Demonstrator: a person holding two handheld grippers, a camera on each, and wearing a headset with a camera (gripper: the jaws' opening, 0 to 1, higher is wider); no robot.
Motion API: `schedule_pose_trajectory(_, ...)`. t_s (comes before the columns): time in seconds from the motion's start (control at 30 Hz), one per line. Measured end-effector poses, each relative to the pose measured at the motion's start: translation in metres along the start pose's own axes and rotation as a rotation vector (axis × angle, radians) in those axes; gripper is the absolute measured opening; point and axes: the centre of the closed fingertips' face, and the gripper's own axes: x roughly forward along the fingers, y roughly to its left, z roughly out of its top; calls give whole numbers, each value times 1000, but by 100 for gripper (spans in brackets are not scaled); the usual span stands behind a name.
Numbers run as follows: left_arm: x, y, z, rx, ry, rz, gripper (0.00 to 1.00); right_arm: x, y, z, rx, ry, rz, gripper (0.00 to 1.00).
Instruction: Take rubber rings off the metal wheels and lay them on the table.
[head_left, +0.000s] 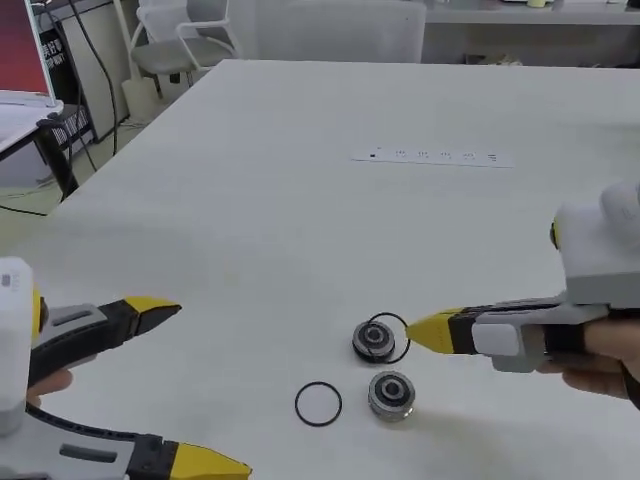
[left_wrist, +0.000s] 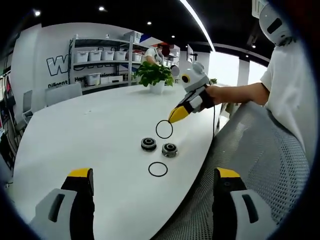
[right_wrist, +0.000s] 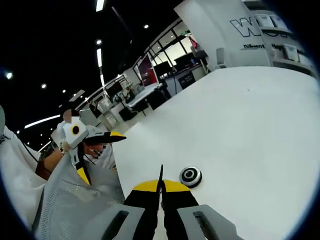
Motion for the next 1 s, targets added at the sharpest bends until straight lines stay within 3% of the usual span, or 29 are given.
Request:
schedule_pose_trajectory(0.3,2,-3,-5,-11,15,-21,99,8,17,4,-41,-8,42,0)
schedule_pose_trajectory(0.77,3,-5,-8,-45,17,-34,99,32,29,-8,-58,14,73,0)
schedule_pose_trajectory(0.93,2,-5,-9,-60,14,-35,99,43,33,-20,-71,61,80,0)
schedule_pose_trajectory(1.0,3,-5,-10,-64,17,-40,98,48,32,-28,-112,92,72,0)
